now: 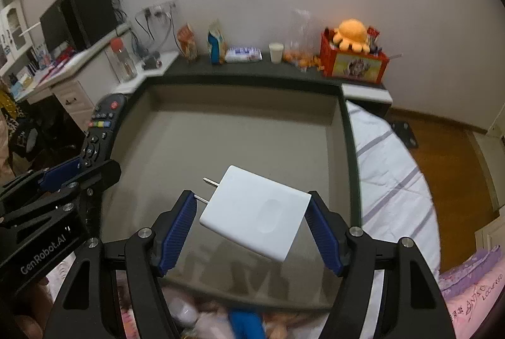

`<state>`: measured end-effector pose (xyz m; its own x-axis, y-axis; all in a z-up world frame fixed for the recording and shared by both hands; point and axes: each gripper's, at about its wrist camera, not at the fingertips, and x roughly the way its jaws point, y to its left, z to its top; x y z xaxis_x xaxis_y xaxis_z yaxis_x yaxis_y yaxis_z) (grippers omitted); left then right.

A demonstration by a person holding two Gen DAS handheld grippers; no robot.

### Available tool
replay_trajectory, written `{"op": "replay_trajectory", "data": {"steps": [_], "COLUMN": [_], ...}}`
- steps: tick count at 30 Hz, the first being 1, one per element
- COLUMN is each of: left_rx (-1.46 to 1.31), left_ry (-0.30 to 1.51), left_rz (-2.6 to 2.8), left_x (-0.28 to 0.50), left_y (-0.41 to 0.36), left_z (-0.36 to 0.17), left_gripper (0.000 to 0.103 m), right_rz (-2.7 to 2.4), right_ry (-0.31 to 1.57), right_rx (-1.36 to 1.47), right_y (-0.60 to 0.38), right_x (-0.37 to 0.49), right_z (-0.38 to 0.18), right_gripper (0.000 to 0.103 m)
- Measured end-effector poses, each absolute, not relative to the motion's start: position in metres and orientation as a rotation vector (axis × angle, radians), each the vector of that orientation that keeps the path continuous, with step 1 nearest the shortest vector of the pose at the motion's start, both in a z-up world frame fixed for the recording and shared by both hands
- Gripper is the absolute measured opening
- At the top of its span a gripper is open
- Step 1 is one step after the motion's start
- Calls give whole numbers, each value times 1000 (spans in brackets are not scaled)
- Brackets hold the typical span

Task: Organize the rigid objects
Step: 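Lower the remote and charger cube into the pink box and open both tools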

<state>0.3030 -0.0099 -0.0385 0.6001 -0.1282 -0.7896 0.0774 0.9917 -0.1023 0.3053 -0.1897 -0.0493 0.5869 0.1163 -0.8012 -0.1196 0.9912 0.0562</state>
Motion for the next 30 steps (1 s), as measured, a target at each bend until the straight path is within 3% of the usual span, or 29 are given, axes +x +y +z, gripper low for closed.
{"op": "replay_trajectory", "data": {"steps": [10,13,15,18,25,30], "left_rx": [-42,-30,-26,-65,-17,0], "left_ry": [1016,1011,1001,950,805,814], "left_rz": [-98,-65,-42,-64,49,70], "left_x": [323,321,319,307,254,210], "left_y": [-21,-19,-14,-5,5,8], "left_z": [-60,-57,-52,-33,17,22], "left_gripper": [47,65,87,98,103,103], "right_rz": [142,145,136,146,162,180], "right_ry": [1049,1061,1050,1000,883,830], "right_rx": [-30,-33,-19,18,101,135], "right_y": [-188,-189,-192,-200,-221,-237], "right_x": [333,334,333,325,282,230], "right_z": [-68,-68,-63,-47,-5,11], "right_gripper": [73,75,79,81,82,82]}}
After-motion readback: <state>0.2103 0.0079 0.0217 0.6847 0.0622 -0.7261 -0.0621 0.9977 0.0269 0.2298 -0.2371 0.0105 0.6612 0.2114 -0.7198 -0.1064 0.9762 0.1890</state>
